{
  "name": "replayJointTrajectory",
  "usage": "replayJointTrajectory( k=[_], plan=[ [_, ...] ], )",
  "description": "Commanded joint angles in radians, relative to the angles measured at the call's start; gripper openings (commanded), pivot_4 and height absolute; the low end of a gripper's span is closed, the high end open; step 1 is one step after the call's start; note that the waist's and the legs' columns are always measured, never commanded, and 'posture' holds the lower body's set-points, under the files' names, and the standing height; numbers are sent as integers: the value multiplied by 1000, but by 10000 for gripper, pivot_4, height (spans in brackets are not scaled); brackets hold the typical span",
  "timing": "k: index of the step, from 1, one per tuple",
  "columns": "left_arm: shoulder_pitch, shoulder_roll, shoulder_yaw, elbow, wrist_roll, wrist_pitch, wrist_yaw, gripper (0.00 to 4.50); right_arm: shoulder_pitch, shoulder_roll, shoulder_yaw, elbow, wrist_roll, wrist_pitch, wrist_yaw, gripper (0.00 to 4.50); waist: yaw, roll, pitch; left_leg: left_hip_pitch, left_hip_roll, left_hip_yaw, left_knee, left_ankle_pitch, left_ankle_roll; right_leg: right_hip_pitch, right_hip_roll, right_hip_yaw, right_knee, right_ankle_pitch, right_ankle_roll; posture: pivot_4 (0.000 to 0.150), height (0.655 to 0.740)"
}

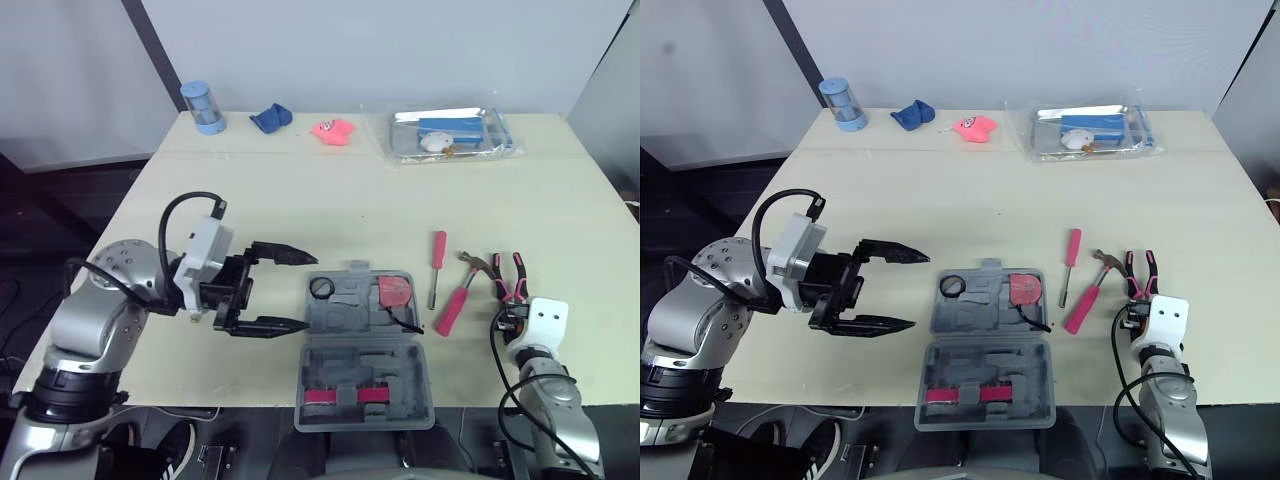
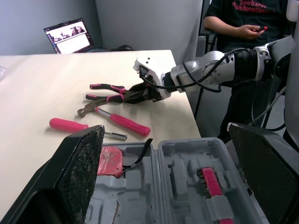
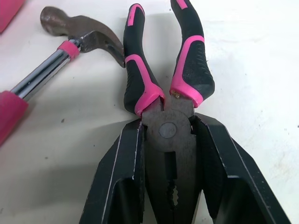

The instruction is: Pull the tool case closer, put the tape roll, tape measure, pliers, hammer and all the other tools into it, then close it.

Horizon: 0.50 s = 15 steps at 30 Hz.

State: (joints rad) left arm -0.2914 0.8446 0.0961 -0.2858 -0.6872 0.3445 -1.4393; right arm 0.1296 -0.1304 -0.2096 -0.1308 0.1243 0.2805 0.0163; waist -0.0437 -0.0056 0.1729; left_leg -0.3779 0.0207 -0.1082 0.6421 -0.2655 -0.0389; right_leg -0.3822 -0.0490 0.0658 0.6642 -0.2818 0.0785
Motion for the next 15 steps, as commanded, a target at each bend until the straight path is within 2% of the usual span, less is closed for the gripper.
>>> replayJointTrajectory(
  k=[1,2,3,4,7,8,14,15],
  plan=[
    [-11,-2,3,-11,0,-11,3,45000,16,-5,3,-4,5,19,17,20253,0,0,0,0,0,0,0,0,0,0,0,0,0,0,0,1500,7400],
    [-11,-2,3,-12,-1,-11,4,45000,17,-5,3,-6,5,21,18,22878,0,0,0,0,0,0,0,0,0,0,0,0,0,0,0,1500,7400],
    [-10,-3,3,-13,-1,-10,5,45000,18,-5,4,-7,5,21,19,27696,0,0,0,0,0,0,0,0,0,0,0,0,0,0,0,1500,7400],
    [-9,-3,3,-14,-2,-10,6,45000,19,-5,5,-8,3,21,19,29590,-1,0,0,0,0,0,0,0,0,0,0,0,0,0,0,1500,7400],
    [-8,-3,3,-15,-3,-10,7,45000,21,-9,9,-10,-10,15,16,43319,-4,0,0,0,0,0,0,0,0,0,0,0,0,0,0,1500,7400],
    [-7,-3,3,-16,-4,-10,8,45000,22,-9,9,-9,-12,14,14,44657,-6,0,0,0,0,0,0,0,0,0,0,0,0,0,0,1500,7400],
    [-7,-5,1,-14,-3,-14,5,45000,5,10,-6,-4,41,15,38,44657,-10,0,0,0,0,0,0,0,0,0,0,0,1,0,0,1500,7400],
    [-8,-5,1,-13,-3,-15,4,45000,5,8,-5,-4,42,15,40,42294,-12,0,0,0,0,0,0,0,0,0,0,0,1,0,0,1500,7400]
  ],
)
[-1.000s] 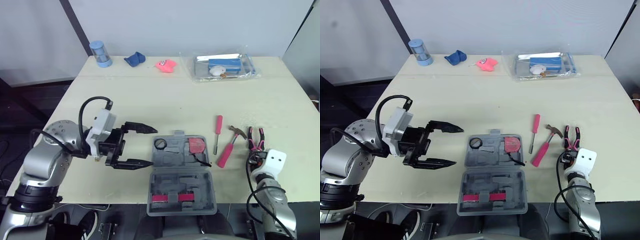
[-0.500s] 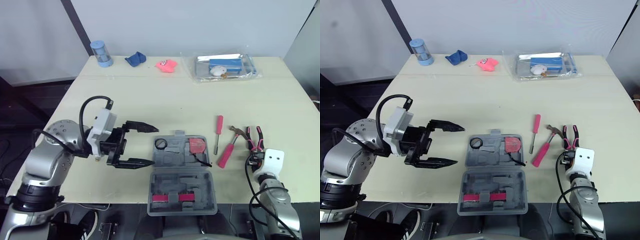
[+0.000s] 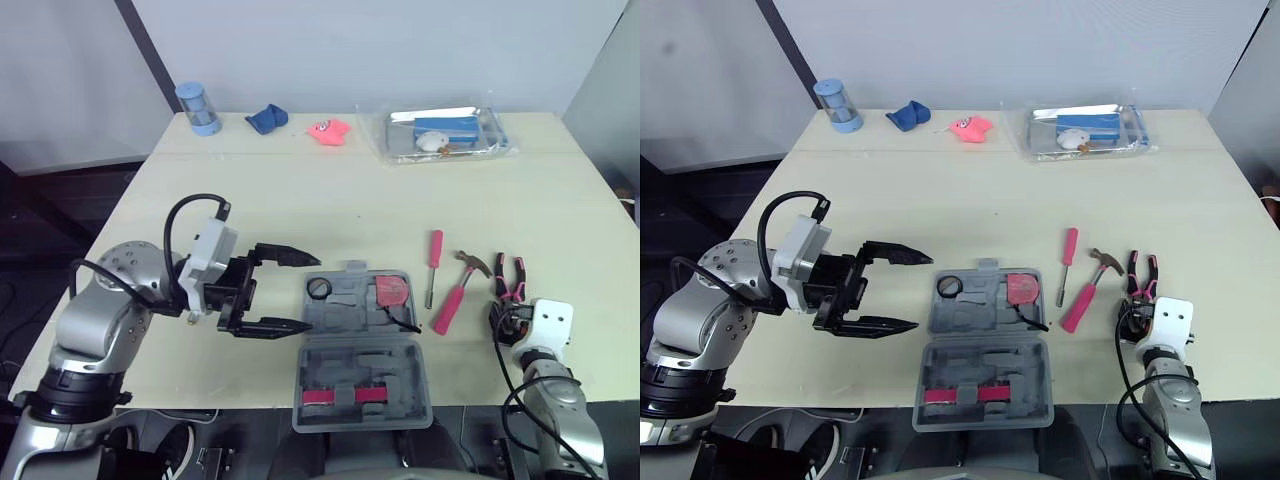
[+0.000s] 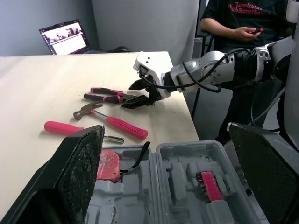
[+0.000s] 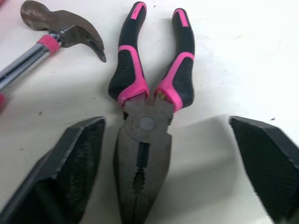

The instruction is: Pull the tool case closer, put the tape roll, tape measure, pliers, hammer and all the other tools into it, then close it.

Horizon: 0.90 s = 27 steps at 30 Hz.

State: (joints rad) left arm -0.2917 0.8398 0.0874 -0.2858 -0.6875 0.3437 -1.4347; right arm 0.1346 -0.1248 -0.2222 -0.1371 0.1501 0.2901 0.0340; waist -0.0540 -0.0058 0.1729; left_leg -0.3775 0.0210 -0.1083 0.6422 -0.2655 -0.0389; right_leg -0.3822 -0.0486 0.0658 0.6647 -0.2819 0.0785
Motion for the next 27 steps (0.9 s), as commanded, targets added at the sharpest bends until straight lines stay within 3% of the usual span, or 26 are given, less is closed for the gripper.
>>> replayJointTrajectory(
  k=[1,2,4,8,27],
  plan=[
    [-8,-1,9,-12,-2,-14,-1,45000,0,2,8,3,15,6,23,39623,-3,0,0,0,0,0,0,0,0,0,0,0,0,0,0,1500,7400],
    [-9,-2,9,-11,-3,-15,-1,45000,-1,-1,8,7,13,5,24,37918,-4,0,0,0,0,0,0,0,0,0,0,0,0,0,0,1500,7400],
    [-8,-3,8,-7,-1,-18,-2,45000,-4,-5,4,16,12,-1,27,26973,-4,0,0,0,0,0,0,0,0,0,0,0,0,0,0,1500,7400],
    [-6,-5,9,-1,1,-24,-4,45000,-16,-13,-4,29,12,-8,31,10273,-4,0,0,0,0,0,0,0,0,0,0,0,0,0,0,1500,7400],
    [25,-11,24,4,-2,-49,0,45000,43,-72,-100,-81,63,-63,65,9760,13,2,1,-1,0,0,0,0,0,0,0,0,0,0,0,1500,7400]
  ],
)
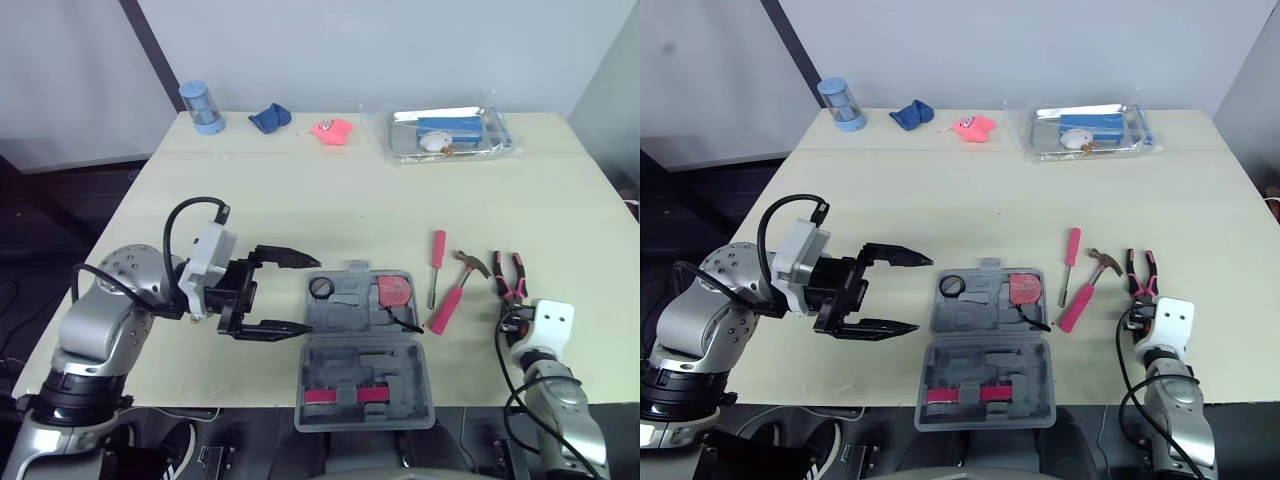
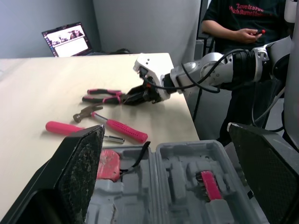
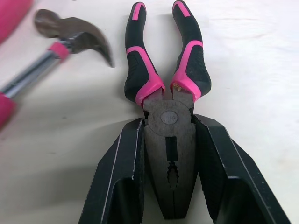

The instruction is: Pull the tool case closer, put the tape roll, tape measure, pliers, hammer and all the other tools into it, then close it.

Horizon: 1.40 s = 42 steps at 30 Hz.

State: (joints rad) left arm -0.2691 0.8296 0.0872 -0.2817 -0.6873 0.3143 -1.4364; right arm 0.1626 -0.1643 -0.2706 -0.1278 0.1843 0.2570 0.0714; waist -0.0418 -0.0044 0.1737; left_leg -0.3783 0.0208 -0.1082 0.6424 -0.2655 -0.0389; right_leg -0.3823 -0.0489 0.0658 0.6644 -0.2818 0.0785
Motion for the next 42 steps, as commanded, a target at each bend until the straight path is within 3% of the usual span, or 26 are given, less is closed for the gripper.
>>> replayJointTrajectory(
  k=[1,11,16,22,29,42],
  plan=[
    [4,0,27,1,-4,-19,2,45000,25,-45,-56,-105,37,-32,46,9760,0,1,1,0,0,0,0,0,0,0,0,0,0,0,0,1500,7400],
    [15,23,60,61,-12,-40,-56,45000,99,-355,-61,-297,181,52,415,9760,-3,4,2,0,0,1,1,0,0,0,0,1,0,0,0,1500,7400],
    [17,52,72,130,3,-74,-125,45000,32,-539,17,-378,274,146,636,9760,-2,4,2,0,0,0,1,0,0,0,0,0,0,0,0,1500,7400],
    [30,102,72,183,14,-128,-177,45000,-148,-691,201,-387,269,197,831,9760,-2,3,2,-1,0,0,2,0,0,0,0,-1,0,0,0,1500,7400],
    [83,153,80,198,7,-166,-178,45000,-484,-673,511,-322,153,250,962,9760,1,0,4,-2,0,-1,3,0,0,0,0,-1,0,0,0,1500,7400],
    [144,229,109,259,16,-213,-178,45000,-792,-539,853,-142,-113,321,1036,9760,-3,-2,6,-7,0,-5,5,0,0,-4,0,-6,1,0,0,1500,7400]
  ],
)
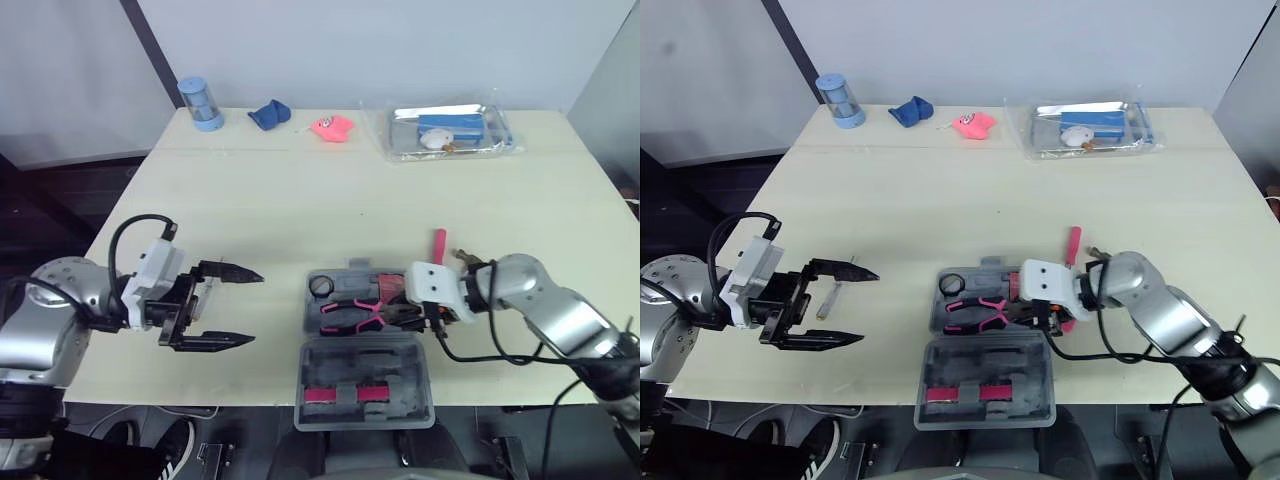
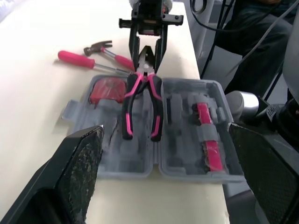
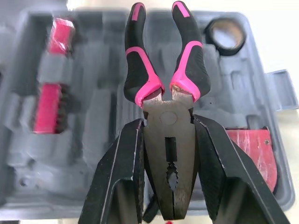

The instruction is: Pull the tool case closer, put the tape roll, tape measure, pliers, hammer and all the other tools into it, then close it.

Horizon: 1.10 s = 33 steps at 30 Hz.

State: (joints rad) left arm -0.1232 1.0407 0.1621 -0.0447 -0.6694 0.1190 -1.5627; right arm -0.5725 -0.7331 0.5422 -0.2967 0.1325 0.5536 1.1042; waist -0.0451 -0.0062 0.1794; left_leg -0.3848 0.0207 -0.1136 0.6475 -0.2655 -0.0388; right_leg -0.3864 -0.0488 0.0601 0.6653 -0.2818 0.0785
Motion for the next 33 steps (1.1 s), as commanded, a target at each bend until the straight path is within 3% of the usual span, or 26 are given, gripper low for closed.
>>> replayJointTrajectory(
  k=[1,12,18,33],
  plan=[
    [-3,20,34,26,-1,-19,-52,45000,-69,38,53,42,-78,31,4,9760,0,0,0,0,0,0,0,0,0,-1,0,0,0,0,0,1500,7400],
    [-15,38,32,79,9,-43,-52,45000,-107,129,49,99,-120,95,-17,9760,0,0,0,-2,0,0,0,0,0,-4,0,0,4,0,0,1500,7400],
    [-16,41,24,92,16,-56,-52,45000,-115,123,61,106,-151,87,-6,9760,-1,0,0,-12,0,1,4,1,-1,-16,0,0,12,0,0,1500,7400],
    [-33,39,2,108,38,-76,-52,45000,-104,208,98,117,-207,83,-26,9760,-17,0,0,-12,0,0,5,1,-1,-17,0,0,13,0,-1,1500,7400]
  ],
)
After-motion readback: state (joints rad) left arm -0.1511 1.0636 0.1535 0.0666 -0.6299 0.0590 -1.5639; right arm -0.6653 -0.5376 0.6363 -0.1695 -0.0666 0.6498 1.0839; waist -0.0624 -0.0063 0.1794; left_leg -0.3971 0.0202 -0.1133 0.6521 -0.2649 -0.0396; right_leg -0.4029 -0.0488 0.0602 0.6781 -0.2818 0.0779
